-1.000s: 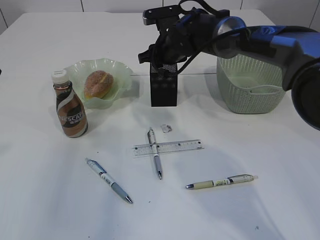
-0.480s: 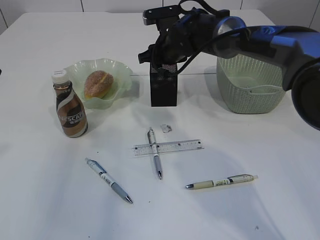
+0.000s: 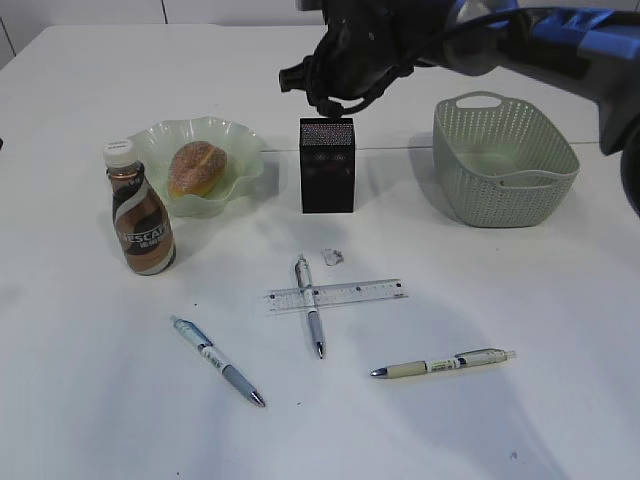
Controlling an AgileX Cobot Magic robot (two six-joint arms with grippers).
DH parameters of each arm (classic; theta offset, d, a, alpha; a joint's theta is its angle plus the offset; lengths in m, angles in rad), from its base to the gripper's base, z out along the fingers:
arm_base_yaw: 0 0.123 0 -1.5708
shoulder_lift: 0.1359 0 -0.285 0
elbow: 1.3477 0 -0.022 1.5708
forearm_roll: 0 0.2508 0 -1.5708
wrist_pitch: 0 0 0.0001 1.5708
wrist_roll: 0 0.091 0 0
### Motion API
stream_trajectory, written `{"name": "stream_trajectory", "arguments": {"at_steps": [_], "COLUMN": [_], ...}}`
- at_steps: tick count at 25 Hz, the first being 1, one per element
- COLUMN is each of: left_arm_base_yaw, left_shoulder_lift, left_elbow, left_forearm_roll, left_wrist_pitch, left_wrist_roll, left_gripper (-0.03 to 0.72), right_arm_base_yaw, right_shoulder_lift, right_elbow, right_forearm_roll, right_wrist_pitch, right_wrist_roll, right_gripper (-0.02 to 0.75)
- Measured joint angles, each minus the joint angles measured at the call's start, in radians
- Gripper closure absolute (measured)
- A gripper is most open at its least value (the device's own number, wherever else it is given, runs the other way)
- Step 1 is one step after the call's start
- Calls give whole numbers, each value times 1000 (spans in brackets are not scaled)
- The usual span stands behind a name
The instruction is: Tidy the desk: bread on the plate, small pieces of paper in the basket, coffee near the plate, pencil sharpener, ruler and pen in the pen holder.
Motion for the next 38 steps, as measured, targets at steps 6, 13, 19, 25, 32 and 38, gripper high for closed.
{"name": "stream_trajectory", "arguments": {"at_steps": [6, 13, 19, 25, 32, 38], "left_arm_base_yaw": [0, 0, 0, 0, 0, 0], "left_shoulder_lift": [0, 0, 0, 0, 0, 0], "left_elbow": [0, 0, 0, 0, 0, 0], "left_forearm_roll": [0, -7, -12, -13, -13, -13], "left_wrist_pitch": [0, 0, 0, 0, 0, 2], "left_wrist_roll": [0, 0, 0, 0, 0, 0], "left_gripper": [214, 214, 214, 214, 214, 214], "right_arm_base_yaw": [0, 0, 0, 0, 0, 0], "right_shoulder_lift": [-84, -154, -244, -298, -310, -364], "right_elbow": [-30, -30, -30, -30, -32, -32], "right_forearm_roll": [46, 53, 69, 82, 105, 145], "right_wrist_pitch": [129, 309, 414, 434, 561, 617], "right_wrist_roll": [0, 0, 0, 0, -19, -37], "right_gripper": [330, 330, 331, 331, 331, 331]}}
